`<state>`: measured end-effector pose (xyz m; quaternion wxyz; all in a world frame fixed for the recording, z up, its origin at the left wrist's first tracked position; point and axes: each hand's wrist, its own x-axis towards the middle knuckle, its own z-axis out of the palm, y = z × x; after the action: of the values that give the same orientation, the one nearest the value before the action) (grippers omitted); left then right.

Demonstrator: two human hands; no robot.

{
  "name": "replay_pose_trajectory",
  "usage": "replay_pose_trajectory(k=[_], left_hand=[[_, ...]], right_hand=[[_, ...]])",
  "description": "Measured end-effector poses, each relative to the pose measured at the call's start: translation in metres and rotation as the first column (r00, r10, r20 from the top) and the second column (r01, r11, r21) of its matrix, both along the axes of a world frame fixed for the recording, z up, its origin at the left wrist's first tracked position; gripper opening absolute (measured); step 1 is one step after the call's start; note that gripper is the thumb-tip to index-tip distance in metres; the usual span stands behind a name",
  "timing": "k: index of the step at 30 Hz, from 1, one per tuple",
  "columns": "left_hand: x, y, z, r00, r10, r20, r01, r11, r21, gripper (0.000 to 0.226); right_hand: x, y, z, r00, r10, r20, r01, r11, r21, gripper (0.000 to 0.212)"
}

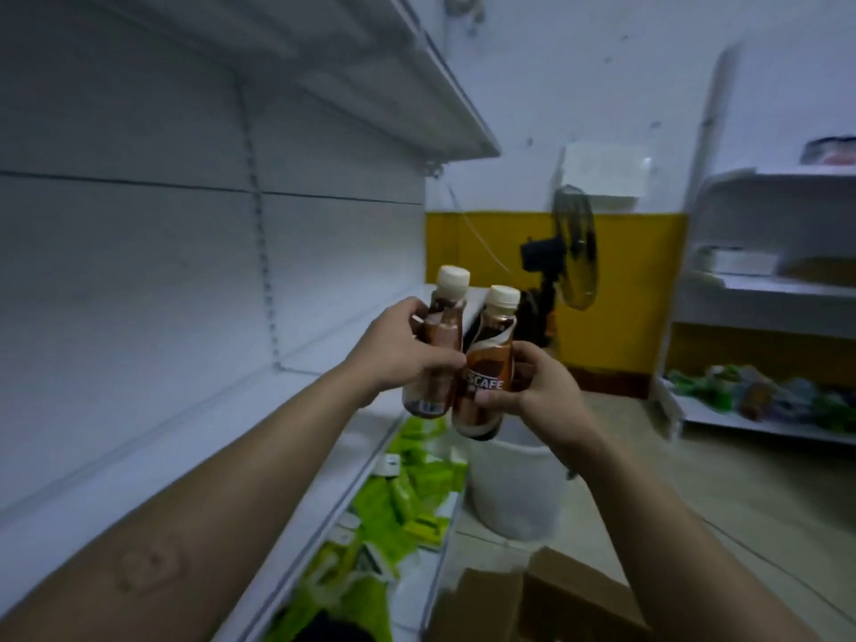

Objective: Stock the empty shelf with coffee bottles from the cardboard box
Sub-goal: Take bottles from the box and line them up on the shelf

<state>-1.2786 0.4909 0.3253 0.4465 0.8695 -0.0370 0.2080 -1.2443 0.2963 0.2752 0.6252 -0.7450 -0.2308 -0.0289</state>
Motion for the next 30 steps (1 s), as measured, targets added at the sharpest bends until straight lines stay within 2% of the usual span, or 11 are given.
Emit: replay_pose_trajectory(k=[5, 9, 12, 18, 21, 24, 27, 30], left_hand=[[-0.036, 0.044, 0.020, 0.984, 0.179, 0.018, -0.180, 0.969, 0.172, 0.066], [-0.081, 0.076, 0.024, 0.927, 0.374, -0.023, -0.360, 0.905, 0.227, 0.075], [-0.130, 0.098, 0.021, 0.840, 0.542, -0.035, -0.516, 0.816, 0.258, 0.079], [-0.248, 0.137, 0.015, 0.569, 0.820, -0.062, -0.793, 0.567, 0.222, 0.060], [-0.298, 0.151, 0.010, 0.463, 0.886, -0.030, -0.861, 0.458, 0.222, 0.065], [-0.328, 0.165, 0.002, 0.434, 0.901, -0.007, -0.864, 0.418, 0.279, 0.080], [-0.340, 0.182, -0.009, 0.432, 0.901, -0.024, -0.848, 0.415, 0.329, 0.087], [-0.347, 0.201, -0.010, 0.403, 0.915, -0.001, -0.850, 0.375, 0.368, 0.079]], right_hand=[[0.010, 0.059, 0.002, 0.976, 0.216, -0.007, -0.216, 0.976, 0.010, 0.066], [0.008, 0.115, 0.000, 0.908, 0.418, -0.012, -0.418, 0.908, -0.033, 0.067], [-0.012, 0.163, 0.000, 0.824, 0.567, 0.000, -0.566, 0.822, -0.064, 0.064], [-0.100, 0.251, -0.005, 0.590, 0.806, -0.049, -0.807, 0.586, -0.074, 0.062], [-0.141, 0.282, -0.005, 0.494, 0.868, -0.052, -0.864, 0.482, -0.146, 0.062], [-0.172, 0.309, -0.007, 0.448, 0.893, -0.043, -0.873, 0.426, -0.239, 0.062], [-0.188, 0.329, -0.012, 0.468, 0.883, -0.042, -0.858, 0.443, -0.259, 0.060], [-0.192, 0.343, -0.016, 0.484, 0.871, -0.081, -0.861, 0.459, -0.217, 0.057]])
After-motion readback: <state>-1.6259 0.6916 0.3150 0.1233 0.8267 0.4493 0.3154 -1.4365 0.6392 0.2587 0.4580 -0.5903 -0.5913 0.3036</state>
